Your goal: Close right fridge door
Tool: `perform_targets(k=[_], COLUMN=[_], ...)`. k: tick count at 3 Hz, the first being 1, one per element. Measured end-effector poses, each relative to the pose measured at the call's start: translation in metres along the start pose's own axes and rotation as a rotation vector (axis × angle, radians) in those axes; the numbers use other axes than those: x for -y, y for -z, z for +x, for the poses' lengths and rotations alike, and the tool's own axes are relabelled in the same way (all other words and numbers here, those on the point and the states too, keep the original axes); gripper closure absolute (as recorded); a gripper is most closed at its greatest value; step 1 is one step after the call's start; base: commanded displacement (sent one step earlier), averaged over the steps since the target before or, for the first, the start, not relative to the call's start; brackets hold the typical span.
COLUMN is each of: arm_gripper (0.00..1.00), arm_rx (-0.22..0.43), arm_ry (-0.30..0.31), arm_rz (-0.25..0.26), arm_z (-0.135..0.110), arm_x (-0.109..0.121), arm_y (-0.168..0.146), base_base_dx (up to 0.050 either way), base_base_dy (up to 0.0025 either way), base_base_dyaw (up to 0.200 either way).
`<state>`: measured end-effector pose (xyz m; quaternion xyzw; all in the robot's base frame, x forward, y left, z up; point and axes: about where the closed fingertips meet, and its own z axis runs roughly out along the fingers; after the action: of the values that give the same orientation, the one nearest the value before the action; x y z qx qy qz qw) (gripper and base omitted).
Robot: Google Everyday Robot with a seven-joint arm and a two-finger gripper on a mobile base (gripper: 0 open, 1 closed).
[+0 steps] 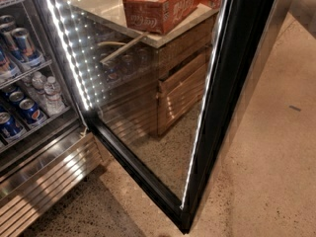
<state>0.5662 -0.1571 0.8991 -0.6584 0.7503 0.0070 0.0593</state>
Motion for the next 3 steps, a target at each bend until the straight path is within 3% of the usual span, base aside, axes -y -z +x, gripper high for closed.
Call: perform_targets(k=[1, 3], arm_gripper=[0.88, 0.88], arm_rx=[0.0, 0.0], arm_ry=[0.0, 0.0], arm_rz=[0.0, 0.0], arm_z=[0.0, 0.0], arm_x=[0.0, 0.0], arm_y=[0.0, 0.0], base_base_dx=[-0.044, 0.0], base_base_dy=[-0.00226, 0.00008], base_base_dyaw=[0.097, 0.198])
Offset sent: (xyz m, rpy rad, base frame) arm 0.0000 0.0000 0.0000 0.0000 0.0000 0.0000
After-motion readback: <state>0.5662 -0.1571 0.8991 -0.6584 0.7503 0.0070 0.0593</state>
